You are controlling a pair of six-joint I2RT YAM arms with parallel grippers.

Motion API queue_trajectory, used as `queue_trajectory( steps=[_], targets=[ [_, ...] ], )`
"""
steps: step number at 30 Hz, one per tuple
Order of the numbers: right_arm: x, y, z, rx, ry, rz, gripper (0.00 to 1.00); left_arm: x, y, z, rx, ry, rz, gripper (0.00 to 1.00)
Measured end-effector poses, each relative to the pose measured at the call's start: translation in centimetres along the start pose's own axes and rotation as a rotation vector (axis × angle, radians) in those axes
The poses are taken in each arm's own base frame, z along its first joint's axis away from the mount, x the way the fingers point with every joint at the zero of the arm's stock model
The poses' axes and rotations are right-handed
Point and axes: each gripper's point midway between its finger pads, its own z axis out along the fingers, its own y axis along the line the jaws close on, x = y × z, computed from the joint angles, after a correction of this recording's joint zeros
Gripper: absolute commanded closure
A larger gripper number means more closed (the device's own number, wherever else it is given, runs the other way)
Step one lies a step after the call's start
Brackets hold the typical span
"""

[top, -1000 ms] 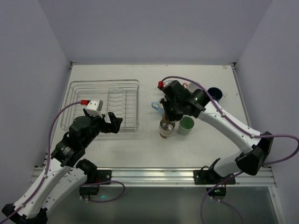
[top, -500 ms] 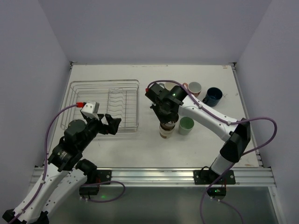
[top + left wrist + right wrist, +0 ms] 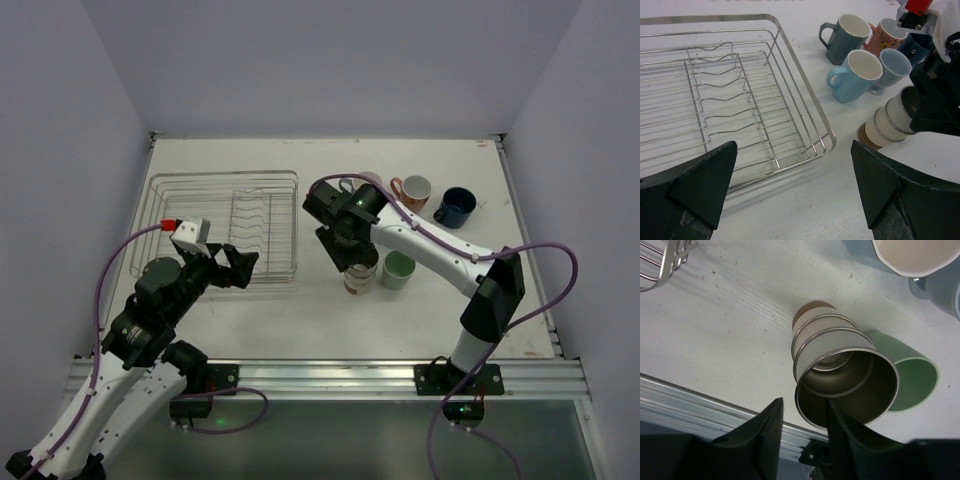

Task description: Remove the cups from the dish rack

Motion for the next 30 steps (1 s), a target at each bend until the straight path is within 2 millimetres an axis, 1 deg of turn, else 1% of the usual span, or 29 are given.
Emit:
queue_trajectory(
  steps=[2,3,6,8,9,11,12,13,14,17,19,21,22,23,26,28,30],
  targets=[
    [-0.6,0.2,-0.5,-0.009,-0.024,0.0,0.48,0.0,0.0,0.0,0.0,-0.002,0.0,0.0],
    [-1.0,0.4,-0.8,-0.015,-0.04,0.002,0.43,0.0,0.0,0.0,0.0,-0.002,0.0,0.0],
    [-2.0,0.6,-2.1,-0.043,-0.11,0.015,0.36,-0.1,0.0,0.0,-0.001,-0.002,0.0,0.0],
    [-2.8,0.6,-3.6,-0.071,-0.187,0.031,0.33,0.0,0.0,0.0,-0.002,-0.002,0.0,0.0],
    [-3.0,0.6,-4.4,-0.086,-0.227,0.041,0.3,0.0,0.0,0.0,-0.003,-0.002,0.0,0.0],
    [-3.1,0.0,-6.8,-0.129,-0.351,0.069,0.25,0.0,0.0,0.0,-0.001,0.0,0.0,0.0],
    [-2.8,-0.4,-8.2,-0.155,-0.423,0.085,0.22,0.0,-0.1,0.1,0.004,0.002,0.0,0.0],
    [-2.6,-1.0,-9.7,-0.182,-0.509,0.105,0.02,0.0,-0.2,0.0,0.009,0.003,0.0,0.0],
    [-2.3,-1.6,-11.7,-0.219,-0.618,0.136,0.01,0.0,-0.3,0.0,0.015,0.003,0.0,0.0],
    [0.1,-4.3,-16.9,-0.302,-0.949,0.217,0.01,-0.5,-0.7,-0.1,0.033,0.0,-0.001,0.0],
    [2.2,-6.4,-20.0,-0.348,-1.161,0.291,0.01,-2.0,-1.3,-0.5,0.049,-0.025,-0.002,0.0],
    [4.3,-8.6,-22.0,-0.371,-1.338,0.374,0.01,-4.0,-1.9,-1.1,0.061,-0.066,-0.002,0.0],
    [5.1,-9.4,-22.7,-0.383,-1.411,0.412,0.01,-5.2,-2.1,-1.5,0.067,-0.093,0.0,0.0],
    [5.7,-10.1,-22.8,-0.383,-1.45,0.443,0.01,-6.6,-2.4,-2.0,0.07,-0.126,0.002,0.0],
    [6.5,-11.6,-21.9,-0.343,-1.513,0.53,0.01,-10.2,-2.8,-3.9,0.072,-0.229,0.006,0.0],
    [6.5,-12.0,-20.9,-0.313,-1.508,0.554,0.01,-11.6,-2.8,-4.8,0.066,-0.277,0.002,0.0],
    [6.4,-12.3,-20.1,-0.289,-1.505,0.577,0.01,-12.0,-2.5,-5.1,0.051,-0.297,-0.003,0.0]
  ],
)
